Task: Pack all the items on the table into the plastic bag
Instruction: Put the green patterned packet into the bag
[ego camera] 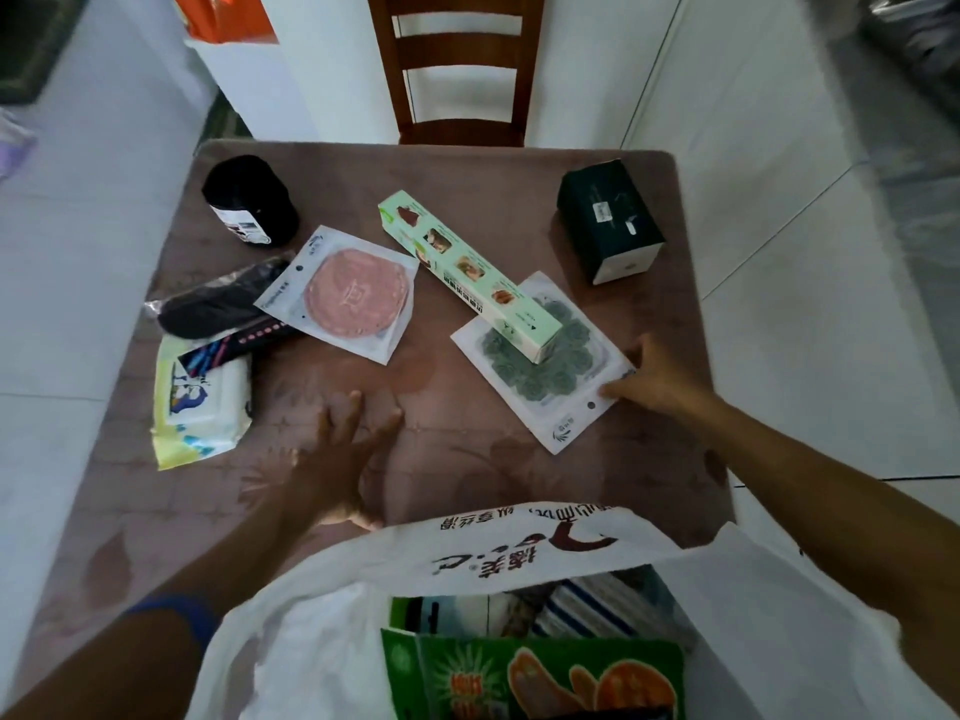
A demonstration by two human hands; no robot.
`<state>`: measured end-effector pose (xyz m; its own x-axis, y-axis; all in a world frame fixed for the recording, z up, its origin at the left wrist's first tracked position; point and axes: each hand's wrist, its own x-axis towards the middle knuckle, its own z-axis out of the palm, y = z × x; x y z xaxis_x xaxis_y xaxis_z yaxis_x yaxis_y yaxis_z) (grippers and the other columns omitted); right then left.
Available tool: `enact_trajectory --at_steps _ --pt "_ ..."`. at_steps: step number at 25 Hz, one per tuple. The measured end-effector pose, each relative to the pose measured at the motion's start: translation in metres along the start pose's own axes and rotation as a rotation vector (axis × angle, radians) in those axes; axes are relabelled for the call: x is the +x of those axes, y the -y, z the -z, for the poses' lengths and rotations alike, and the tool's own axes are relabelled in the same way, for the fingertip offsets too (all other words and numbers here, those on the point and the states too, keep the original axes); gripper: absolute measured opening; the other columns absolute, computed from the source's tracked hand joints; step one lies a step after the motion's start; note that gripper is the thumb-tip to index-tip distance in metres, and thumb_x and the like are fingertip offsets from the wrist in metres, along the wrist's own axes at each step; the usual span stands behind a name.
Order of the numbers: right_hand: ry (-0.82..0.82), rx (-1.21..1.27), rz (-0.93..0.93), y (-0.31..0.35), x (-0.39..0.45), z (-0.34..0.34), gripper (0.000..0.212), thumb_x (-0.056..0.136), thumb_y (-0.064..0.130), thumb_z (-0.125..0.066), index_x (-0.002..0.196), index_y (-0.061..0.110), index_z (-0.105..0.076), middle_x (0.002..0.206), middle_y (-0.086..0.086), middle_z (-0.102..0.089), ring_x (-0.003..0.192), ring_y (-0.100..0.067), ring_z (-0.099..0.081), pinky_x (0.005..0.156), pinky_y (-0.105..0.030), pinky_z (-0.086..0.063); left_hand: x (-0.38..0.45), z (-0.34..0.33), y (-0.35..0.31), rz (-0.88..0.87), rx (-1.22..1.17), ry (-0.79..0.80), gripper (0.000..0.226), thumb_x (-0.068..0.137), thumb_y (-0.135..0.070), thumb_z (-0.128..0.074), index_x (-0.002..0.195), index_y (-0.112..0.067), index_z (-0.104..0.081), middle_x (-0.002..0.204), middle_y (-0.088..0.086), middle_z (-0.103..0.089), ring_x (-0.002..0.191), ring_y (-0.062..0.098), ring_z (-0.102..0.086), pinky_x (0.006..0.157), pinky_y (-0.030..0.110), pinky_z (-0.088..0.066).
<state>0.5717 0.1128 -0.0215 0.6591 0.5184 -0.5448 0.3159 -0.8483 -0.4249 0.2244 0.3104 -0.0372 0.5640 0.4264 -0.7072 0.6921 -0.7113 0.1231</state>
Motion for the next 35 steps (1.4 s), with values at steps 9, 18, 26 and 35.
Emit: enact_trajectory --at_steps 9,18,26,35 --pt "-0.127 -0.133 0.072 0.006 -0.007 -0.021 0.088 0.065 0.048 -0.083 0.132 0.009 -0.041 0.129 -0.008 -0.052 0.118 -0.032 -0.053 0.090 -0.040 -0.047 -0.001 0.002 -0.002 0.007 -0.003 0.000 0.141 0.050 -0.047 -0.090 0.144 -0.052 0.015 0.154 0.001 0.038 0.142 0.044 0.026 0.105 0.077 -0.018" --pt "0.049 0.317 0.076 0.012 0.010 -0.020 0.024 0.082 0.003 -0.069 0.104 0.011 -0.067 0.112 -0.010 -0.069 0.093 -0.024 -0.065 0.074 -0.027 -0.058 0.002 -0.002 0.001 0.003 0.023 -0.019 0.141 0.049 -0.051 -0.089 0.144 -0.053 0.014 0.155 -0.001 0.037 0.142 0.044 0.025 0.104 0.078 -0.018" --pt "-0.068 0.814 0.125 0.057 -0.120 0.093 0.029 0.079 -0.012 -0.057 0.089 0.010 -0.072 0.087 -0.010 -0.076 0.075 -0.026 -0.071 0.062 -0.031 -0.057 -0.011 0.014 0.002 -0.038 0.009 0.005 0.117 0.063 -0.044 -0.084 0.151 -0.044 -0.007 0.162 -0.001 0.016 0.148 0.041 0.006 0.109 0.059 -0.030" --pt "-0.102 1.182 0.337 0.085 -0.308 0.112 0.053 0.083 -0.016 -0.045 0.055 0.016 -0.076 0.058 -0.001 -0.072 0.053 -0.016 -0.069 0.051 -0.024 -0.056 -0.178 0.148 -0.080 -0.673 -1.004 -0.413 0.042 0.076 -0.048 -0.072 0.116 -0.037 -0.062 0.112 -0.010 -0.072 0.105 0.006 -0.067 0.088 0.025 -0.055"
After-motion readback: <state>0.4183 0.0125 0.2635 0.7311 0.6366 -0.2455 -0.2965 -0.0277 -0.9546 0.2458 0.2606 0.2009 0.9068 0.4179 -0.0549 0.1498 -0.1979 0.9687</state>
